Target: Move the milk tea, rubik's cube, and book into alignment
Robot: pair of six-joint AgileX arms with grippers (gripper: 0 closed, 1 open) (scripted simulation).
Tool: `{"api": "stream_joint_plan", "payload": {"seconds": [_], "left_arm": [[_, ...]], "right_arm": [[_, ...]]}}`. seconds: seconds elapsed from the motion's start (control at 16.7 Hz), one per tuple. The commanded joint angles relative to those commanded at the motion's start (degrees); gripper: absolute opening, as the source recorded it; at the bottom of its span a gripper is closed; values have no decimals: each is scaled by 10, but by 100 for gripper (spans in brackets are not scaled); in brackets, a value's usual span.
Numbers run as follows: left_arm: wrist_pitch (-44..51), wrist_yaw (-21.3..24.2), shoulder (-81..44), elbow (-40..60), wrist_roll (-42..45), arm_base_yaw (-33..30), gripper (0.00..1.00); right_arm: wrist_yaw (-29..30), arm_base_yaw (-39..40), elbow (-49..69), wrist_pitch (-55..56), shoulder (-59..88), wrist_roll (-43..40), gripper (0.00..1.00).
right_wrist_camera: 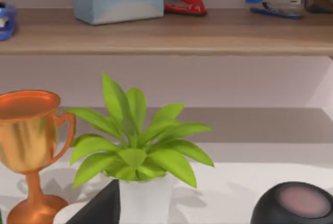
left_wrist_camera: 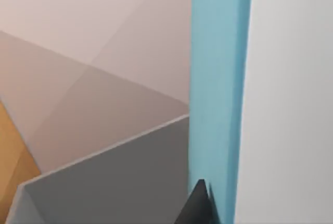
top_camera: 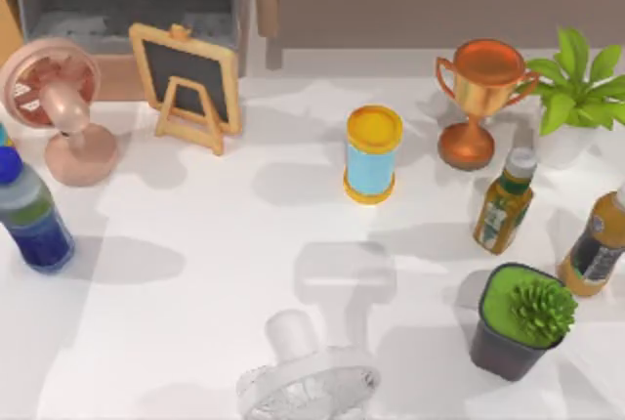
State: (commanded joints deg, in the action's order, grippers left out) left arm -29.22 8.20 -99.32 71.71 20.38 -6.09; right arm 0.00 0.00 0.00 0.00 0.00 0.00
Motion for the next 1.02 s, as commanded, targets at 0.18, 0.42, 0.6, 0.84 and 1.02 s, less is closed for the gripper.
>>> {"api": "stream_joint_plan", "payload": {"seconds": [0.18, 0.42, 0.6, 0.84, 1.02], "left_arm": [[21, 114, 79, -58, 152, 66, 0], [37, 253, 168, -152, 378, 189, 0], [39, 326, 197, -235, 548, 300, 0], [29, 374, 174, -352, 752, 433, 0], [16, 378, 125, -427, 874, 490, 0]], "right_arm": [[0, 0, 0, 0, 0, 0, 100], [0, 0, 0, 0, 0, 0, 100], [0, 0, 0, 0, 0, 0, 100], [0, 0, 0, 0, 0, 0, 100], [0, 0, 0, 0, 0, 0, 100]]}}
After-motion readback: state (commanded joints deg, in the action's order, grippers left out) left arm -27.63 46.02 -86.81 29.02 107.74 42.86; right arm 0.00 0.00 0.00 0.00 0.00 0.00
